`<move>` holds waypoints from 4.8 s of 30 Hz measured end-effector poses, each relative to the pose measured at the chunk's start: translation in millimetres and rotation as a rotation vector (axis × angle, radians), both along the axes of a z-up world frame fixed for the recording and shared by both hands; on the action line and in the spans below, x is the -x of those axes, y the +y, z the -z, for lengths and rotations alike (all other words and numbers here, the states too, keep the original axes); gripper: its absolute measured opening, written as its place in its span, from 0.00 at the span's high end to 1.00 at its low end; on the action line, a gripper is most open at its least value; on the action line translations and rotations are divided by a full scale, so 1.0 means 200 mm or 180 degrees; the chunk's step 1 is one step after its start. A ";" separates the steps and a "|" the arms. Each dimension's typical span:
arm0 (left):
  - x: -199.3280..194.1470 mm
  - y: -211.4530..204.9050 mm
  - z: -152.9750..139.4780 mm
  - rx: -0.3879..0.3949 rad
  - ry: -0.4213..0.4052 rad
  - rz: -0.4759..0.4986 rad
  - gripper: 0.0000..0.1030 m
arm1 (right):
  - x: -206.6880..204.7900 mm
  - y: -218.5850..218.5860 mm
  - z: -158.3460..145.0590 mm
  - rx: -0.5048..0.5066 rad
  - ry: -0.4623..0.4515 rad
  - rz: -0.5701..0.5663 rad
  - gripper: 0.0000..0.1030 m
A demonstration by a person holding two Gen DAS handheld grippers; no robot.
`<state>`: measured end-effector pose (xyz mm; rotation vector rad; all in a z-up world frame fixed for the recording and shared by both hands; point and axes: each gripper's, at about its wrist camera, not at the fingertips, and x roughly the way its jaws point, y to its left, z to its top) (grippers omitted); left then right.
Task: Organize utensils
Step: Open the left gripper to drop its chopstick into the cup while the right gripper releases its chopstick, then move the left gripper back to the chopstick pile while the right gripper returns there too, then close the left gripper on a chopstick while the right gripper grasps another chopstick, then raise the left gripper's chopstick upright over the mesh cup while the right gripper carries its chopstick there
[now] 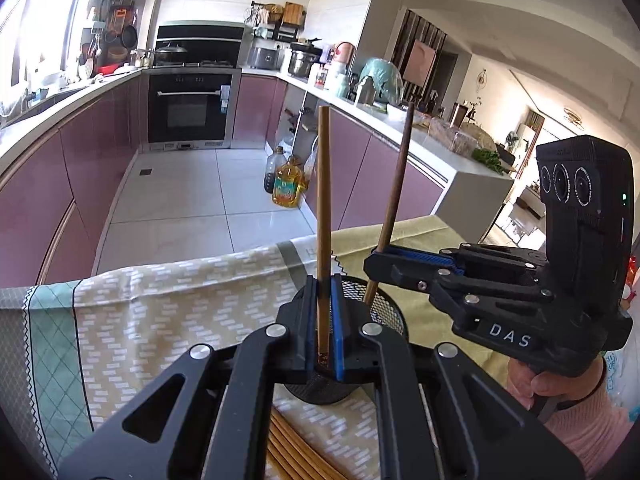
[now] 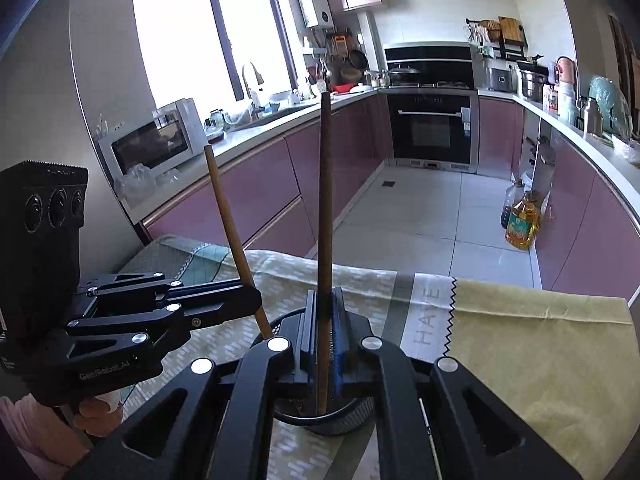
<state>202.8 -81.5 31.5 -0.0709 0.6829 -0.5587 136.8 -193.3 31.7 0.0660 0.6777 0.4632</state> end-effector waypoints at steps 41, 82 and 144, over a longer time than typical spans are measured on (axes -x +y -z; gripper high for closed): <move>0.55 0.30 0.56 -0.0426 0.0446 -0.0301 0.44 | 0.51 0.22 0.46 0.0162 0.0540 -0.0404 0.66; 0.51 0.31 0.66 -0.0605 0.0648 -0.0445 0.91 | 0.45 0.30 0.54 0.0396 0.0618 -0.0236 0.92; 0.59 0.37 0.01 0.0222 -0.0123 0.0011 0.93 | 0.55 -0.04 -0.03 -0.0396 -0.0358 -0.0213 0.94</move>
